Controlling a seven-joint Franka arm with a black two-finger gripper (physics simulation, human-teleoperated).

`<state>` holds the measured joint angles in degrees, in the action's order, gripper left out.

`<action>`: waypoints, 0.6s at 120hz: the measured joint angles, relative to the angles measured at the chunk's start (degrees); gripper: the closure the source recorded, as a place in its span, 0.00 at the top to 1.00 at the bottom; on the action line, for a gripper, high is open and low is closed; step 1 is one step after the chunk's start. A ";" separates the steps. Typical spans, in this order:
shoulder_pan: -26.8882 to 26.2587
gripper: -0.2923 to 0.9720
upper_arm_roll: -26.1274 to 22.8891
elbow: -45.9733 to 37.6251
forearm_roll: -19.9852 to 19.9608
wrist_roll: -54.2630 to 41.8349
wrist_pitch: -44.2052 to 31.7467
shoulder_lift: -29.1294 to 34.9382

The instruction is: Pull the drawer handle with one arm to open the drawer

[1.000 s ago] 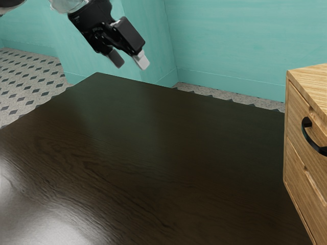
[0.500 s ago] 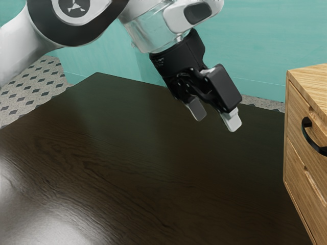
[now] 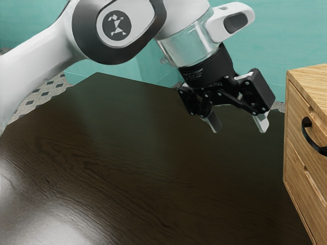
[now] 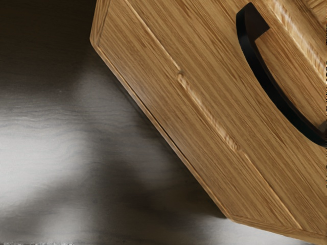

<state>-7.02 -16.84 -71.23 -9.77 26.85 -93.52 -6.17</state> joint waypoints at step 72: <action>-4.22 0.77 -0.27 -1.86 2.61 16.17 -6.88 -1.14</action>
<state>-11.24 -17.11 -73.09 -7.16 43.03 -100.39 -7.31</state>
